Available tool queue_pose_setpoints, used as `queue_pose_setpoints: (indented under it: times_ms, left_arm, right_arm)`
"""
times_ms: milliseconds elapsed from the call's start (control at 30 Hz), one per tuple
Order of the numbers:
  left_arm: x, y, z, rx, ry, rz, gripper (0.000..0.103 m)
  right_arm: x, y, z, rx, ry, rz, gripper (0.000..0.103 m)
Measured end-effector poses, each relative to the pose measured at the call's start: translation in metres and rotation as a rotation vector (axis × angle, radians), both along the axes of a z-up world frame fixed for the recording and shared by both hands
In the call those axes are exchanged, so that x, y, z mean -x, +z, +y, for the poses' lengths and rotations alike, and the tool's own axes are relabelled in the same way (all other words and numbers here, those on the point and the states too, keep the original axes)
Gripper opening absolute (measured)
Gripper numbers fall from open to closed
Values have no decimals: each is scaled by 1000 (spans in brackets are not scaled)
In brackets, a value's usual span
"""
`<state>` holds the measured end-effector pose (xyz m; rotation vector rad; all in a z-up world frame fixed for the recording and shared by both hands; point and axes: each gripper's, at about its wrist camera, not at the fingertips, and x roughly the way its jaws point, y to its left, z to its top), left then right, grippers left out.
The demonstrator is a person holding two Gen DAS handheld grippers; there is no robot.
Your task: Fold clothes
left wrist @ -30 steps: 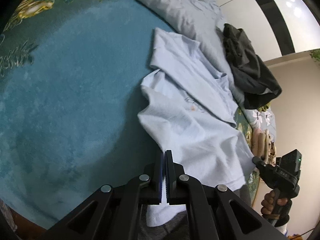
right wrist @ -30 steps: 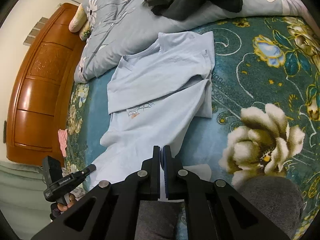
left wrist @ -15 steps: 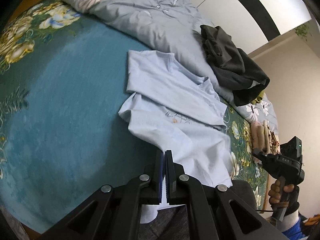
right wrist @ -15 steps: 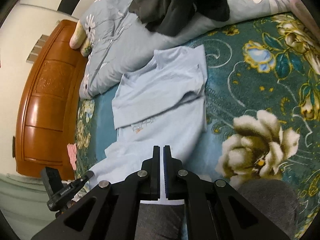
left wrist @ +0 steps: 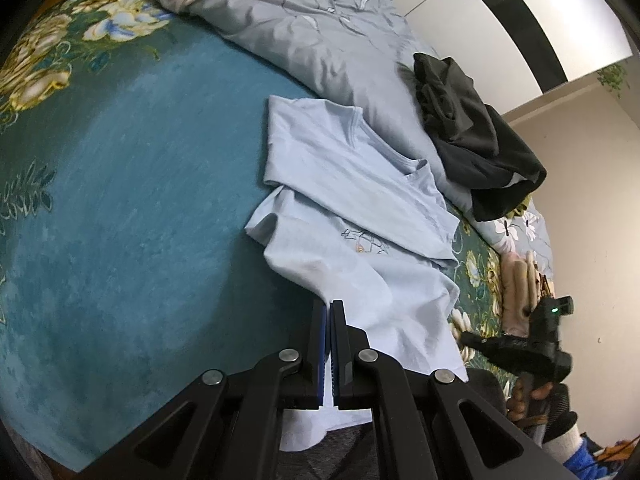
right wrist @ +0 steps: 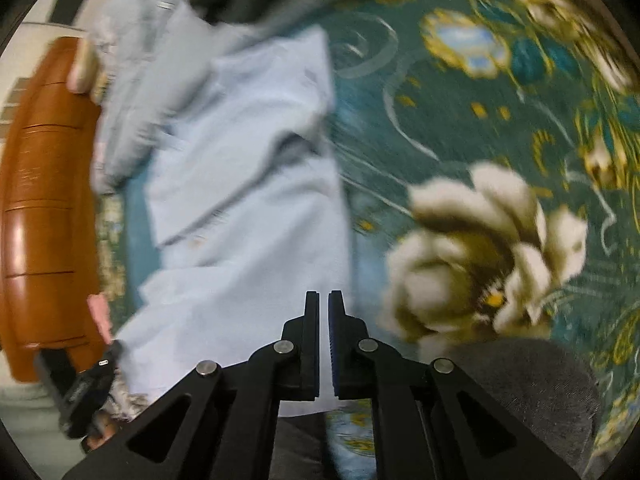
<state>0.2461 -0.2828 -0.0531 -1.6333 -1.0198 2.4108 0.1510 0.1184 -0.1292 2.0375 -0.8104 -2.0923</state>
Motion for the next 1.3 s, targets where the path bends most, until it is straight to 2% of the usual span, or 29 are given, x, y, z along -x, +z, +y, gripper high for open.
queue_pose_setpoints:
  times_ms: [100,333,467,500,533,667,1000,1100,1300]
  left_arm:
    - [-2,-4,-2,-7,8,-10,2]
    - [-2,-7,2,-13,4,-16,2]
    - [-2,-7,3,-12,4,-11,2]
    - [-2,-7,3,-12,4,-11,2]
    - [-2,-8,4,-12,4,-10,2]
    - [-2,-6,5,-10,4,-3,2]
    - [2,9,1,-6,14,55,2]
    - [12,14,-1,2,11,79,2]
    - [32,19,-5,9,8,110,2]
  right_arm:
    - [-1,-20,-7,-44,18,-57,28]
    - [1,-47,-28,-86,47,-109,33]
    - [0,-44,-36,-138,87,-104,30]
    - [-1,-44,-37,-150,99,-102,22]
    - [-2,-44,-39,-155,113,-102,6]
    - [-7,-40,-37,-66,116,-85,1]
    - [-4,13,17,344,-123,51,1]
    - [5,30,24,399,-157,106,1]
    - [28,51,22,424,-175,155,1]
